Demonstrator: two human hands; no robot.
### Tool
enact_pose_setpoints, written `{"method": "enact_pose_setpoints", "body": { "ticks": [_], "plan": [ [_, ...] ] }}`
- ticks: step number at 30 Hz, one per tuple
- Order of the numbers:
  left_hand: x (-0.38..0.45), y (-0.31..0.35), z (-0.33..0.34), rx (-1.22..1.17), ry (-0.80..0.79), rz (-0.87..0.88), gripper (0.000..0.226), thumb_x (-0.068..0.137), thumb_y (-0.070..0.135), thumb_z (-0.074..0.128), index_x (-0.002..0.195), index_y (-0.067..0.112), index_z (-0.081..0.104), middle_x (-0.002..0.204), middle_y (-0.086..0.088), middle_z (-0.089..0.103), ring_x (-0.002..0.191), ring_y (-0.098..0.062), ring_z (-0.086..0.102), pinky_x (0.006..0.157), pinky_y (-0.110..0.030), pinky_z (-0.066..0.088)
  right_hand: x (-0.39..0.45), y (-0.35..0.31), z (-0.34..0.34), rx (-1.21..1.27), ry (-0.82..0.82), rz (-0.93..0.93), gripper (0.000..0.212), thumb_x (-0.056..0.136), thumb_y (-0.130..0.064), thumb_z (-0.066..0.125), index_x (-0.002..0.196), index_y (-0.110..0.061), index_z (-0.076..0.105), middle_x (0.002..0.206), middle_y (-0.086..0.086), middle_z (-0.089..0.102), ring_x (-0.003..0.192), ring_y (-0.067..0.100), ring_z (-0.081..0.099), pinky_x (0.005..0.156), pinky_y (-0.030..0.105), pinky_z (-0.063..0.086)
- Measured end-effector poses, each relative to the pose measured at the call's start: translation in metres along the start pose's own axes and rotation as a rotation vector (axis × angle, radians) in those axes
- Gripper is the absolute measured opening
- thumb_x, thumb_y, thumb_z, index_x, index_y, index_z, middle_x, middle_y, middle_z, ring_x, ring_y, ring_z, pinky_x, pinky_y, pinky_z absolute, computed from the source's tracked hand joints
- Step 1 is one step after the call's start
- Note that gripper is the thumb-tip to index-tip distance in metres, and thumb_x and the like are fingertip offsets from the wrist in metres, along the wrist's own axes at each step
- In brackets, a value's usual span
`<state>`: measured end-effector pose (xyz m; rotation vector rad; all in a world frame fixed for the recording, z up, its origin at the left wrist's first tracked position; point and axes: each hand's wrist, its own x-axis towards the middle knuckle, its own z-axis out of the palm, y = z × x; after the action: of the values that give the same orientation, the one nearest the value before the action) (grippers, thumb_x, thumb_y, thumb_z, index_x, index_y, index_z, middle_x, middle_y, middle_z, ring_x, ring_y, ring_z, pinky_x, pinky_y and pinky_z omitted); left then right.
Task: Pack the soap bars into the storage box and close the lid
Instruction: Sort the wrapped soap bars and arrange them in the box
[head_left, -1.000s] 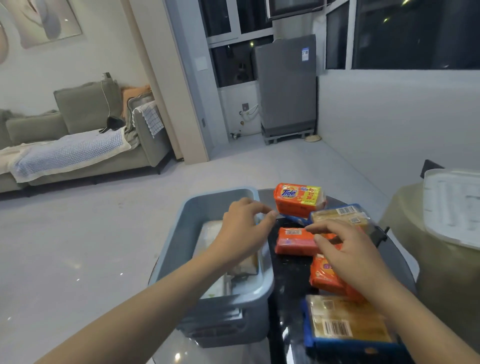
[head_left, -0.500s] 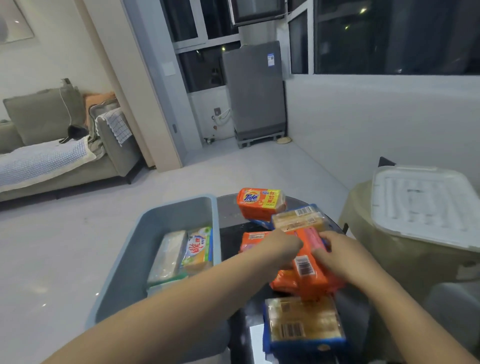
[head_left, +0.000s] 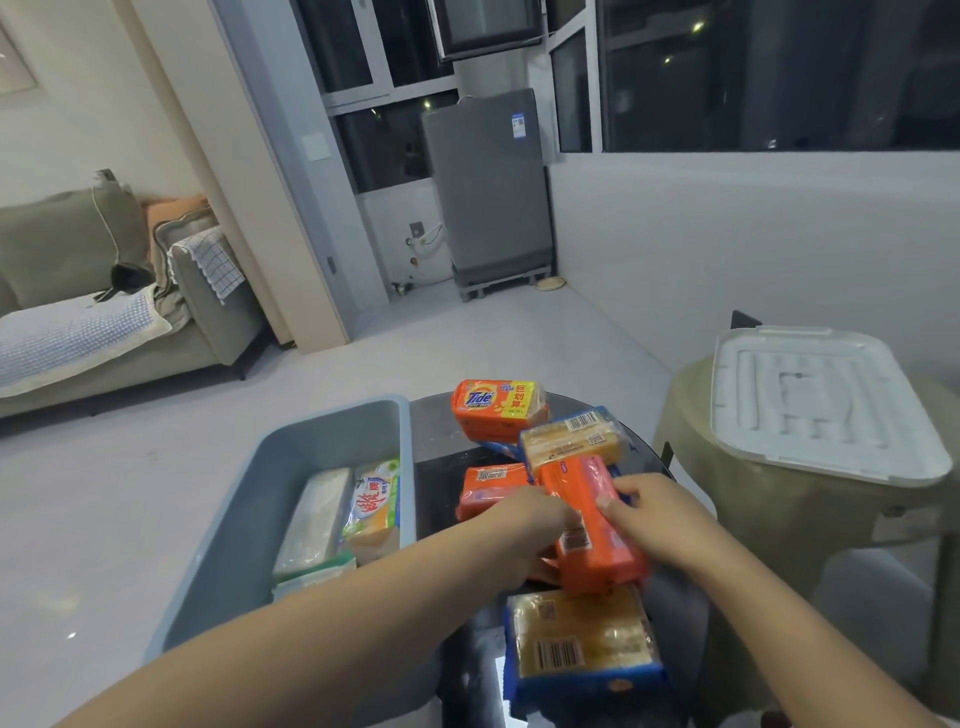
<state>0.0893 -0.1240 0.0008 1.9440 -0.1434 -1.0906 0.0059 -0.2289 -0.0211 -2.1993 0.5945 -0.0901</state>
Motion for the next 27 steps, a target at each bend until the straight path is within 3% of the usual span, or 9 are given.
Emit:
{"method": "enact_pose_setpoints", "body": {
  "ticks": [3, 8, 11, 14, 16, 18, 21, 24, 27],
  "plan": [
    [-0.003, 0.001, -0.004, 0.037, 0.041, -0.026, 0.042, 0.095, 0.013, 0.048, 0.136, 0.008, 0.04, 0.118, -0.015, 0.059, 0.106, -0.03, 0.061, 0.082, -0.041, 0.052, -0.002, 0.001, 0.003, 0.032, -0.043, 0.011, 0.017, 0.093, -0.03, 0.048, 0.095, -0.022, 0.062, 0.092, -0.002, 0.069, 0.083, 0.012, 0.066, 0.069, 0.023, 0.048],
    [-0.009, 0.003, -0.006, 0.02, 0.082, -0.055, 0.043, 0.095, 0.013, 0.05, 0.135, 0.007, 0.037, 0.126, -0.016, 0.058, 0.114, -0.032, 0.06, 0.089, -0.042, 0.052, 0.0, 0.003, 0.004, 0.048, -0.014, -0.002, 0.023, 0.093, -0.032, 0.048, 0.105, -0.021, 0.064, 0.093, -0.006, 0.069, 0.079, 0.008, 0.064, 0.062, 0.017, 0.044],
    [-0.009, 0.003, -0.008, 0.06, 0.109, 0.011, 0.044, 0.095, 0.015, 0.052, 0.137, 0.013, 0.043, 0.127, -0.012, 0.059, 0.114, -0.029, 0.06, 0.086, -0.038, 0.052, 0.001, 0.003, 0.005, 0.07, 0.017, 0.018, 0.025, 0.093, -0.032, 0.049, 0.108, -0.021, 0.066, 0.094, -0.004, 0.07, 0.082, 0.01, 0.066, 0.066, 0.019, 0.047],
    [-0.016, 0.004, -0.013, 0.045, 0.13, 0.108, 0.047, 0.092, 0.014, 0.057, 0.138, 0.017, 0.047, 0.13, -0.01, 0.059, 0.117, -0.029, 0.059, 0.098, -0.043, 0.05, -0.001, 0.0, 0.004, 0.141, 0.078, 0.021, 0.024, 0.091, -0.033, 0.053, 0.109, -0.024, 0.065, 0.096, -0.004, 0.072, 0.086, 0.011, 0.068, 0.077, 0.028, 0.053],
    [-0.023, 0.008, -0.018, 0.014, 0.148, 0.197, 0.046, 0.091, 0.015, 0.06, 0.136, 0.017, 0.05, 0.127, -0.01, 0.062, 0.112, -0.028, 0.062, 0.097, -0.045, 0.051, -0.004, -0.004, 0.001, 0.203, 0.167, -0.012, 0.019, 0.088, -0.034, 0.057, 0.105, -0.03, 0.066, 0.087, -0.009, 0.072, 0.081, 0.009, 0.069, 0.078, 0.033, 0.055],
    [-0.033, 0.014, -0.026, -0.029, 0.171, 0.297, 0.045, 0.088, 0.016, 0.063, 0.132, 0.018, 0.053, 0.122, -0.008, 0.065, 0.101, -0.025, 0.067, 0.084, -0.04, 0.057, -0.006, -0.012, -0.003, 0.267, 0.243, -0.061, 0.008, 0.086, -0.036, 0.059, 0.088, -0.041, 0.065, 0.076, -0.017, 0.068, 0.073, 0.006, 0.068, 0.073, 0.034, 0.057],
    [-0.046, 0.021, -0.037, -0.071, 0.249, 0.419, 0.049, 0.082, 0.023, 0.072, 0.128, 0.018, 0.056, 0.118, -0.008, 0.066, 0.095, -0.025, 0.068, 0.077, -0.04, 0.058, -0.01, -0.028, -0.005, 0.387, 0.301, -0.118, 0.019, 0.085, -0.037, 0.06, 0.071, -0.049, 0.054, 0.074, -0.017, 0.067, 0.072, 0.009, 0.069, 0.072, 0.037, 0.058],
    [-0.059, 0.023, -0.048, -0.082, 0.28, 0.466, 0.055, 0.079, 0.03, 0.074, 0.13, 0.016, 0.057, 0.119, -0.01, 0.067, 0.102, -0.029, 0.068, 0.091, -0.048, 0.054, -0.014, -0.045, -0.002, 0.531, 0.34, -0.152, 0.009, 0.083, -0.036, 0.063, 0.085, -0.045, 0.064, 0.08, -0.013, 0.072, 0.073, 0.013, 0.071, 0.07, 0.039, 0.059],
    [-0.067, 0.021, -0.066, -0.123, 0.233, 0.493, 0.054, 0.078, 0.03, 0.074, 0.127, 0.012, 0.058, 0.111, -0.01, 0.071, 0.093, -0.027, 0.072, 0.085, -0.043, 0.058, -0.018, -0.06, 0.005, 0.577, 0.344, -0.185, 0.03, 0.083, -0.037, 0.063, 0.112, -0.03, 0.065, 0.083, -0.009, 0.073, 0.068, 0.011, 0.072, 0.061, 0.031, 0.06]
  ]
}}
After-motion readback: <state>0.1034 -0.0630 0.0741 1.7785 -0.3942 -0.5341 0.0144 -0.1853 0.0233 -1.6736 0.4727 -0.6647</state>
